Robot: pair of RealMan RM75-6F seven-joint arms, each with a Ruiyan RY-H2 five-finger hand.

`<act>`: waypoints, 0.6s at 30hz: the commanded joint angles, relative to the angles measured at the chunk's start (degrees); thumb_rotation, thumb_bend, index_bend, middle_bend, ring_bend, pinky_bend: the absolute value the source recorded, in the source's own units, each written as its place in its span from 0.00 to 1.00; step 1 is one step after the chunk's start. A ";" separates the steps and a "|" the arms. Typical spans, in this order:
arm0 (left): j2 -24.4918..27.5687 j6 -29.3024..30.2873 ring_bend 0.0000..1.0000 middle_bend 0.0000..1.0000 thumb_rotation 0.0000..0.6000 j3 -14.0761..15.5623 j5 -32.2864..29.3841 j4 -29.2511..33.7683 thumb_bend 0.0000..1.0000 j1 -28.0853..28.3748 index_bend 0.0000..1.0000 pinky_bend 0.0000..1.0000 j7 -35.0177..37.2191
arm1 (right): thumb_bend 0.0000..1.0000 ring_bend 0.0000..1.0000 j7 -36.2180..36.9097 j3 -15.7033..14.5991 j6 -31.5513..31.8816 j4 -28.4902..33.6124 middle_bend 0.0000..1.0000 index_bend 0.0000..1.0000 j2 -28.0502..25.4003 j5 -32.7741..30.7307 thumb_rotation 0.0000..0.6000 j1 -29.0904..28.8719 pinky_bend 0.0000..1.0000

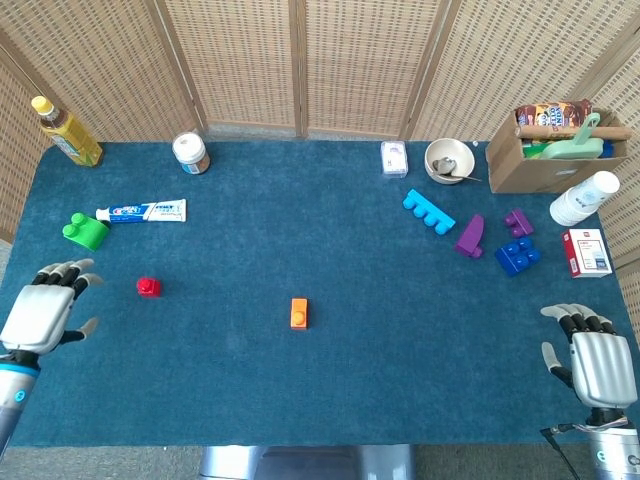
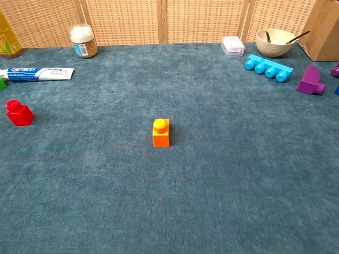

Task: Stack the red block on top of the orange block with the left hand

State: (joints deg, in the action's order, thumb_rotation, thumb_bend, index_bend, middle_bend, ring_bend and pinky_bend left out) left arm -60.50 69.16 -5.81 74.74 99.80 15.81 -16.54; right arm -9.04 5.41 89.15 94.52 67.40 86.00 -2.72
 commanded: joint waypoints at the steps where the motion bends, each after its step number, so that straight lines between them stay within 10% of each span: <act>1: -2.21 -2.85 0.19 0.19 1.00 -1.19 -2.82 -2.25 0.31 2.17 0.36 0.18 -0.25 | 0.32 0.28 -0.23 0.02 0.00 0.10 0.36 0.33 -0.03 -0.03 1.00 -0.01 0.37; 18: -9.02 -14.38 0.17 0.18 1.00 -2.46 -8.98 -13.56 0.31 10.09 0.28 0.17 3.56 | 0.32 0.28 -2.83 0.49 -0.31 1.52 0.36 0.33 -0.09 -1.19 1.00 -0.21 0.37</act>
State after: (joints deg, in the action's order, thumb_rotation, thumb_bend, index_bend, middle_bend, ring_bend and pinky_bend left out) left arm -69.06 55.33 -8.29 66.03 86.78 25.40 -13.21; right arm -11.86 5.88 88.84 96.02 67.30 84.83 -2.90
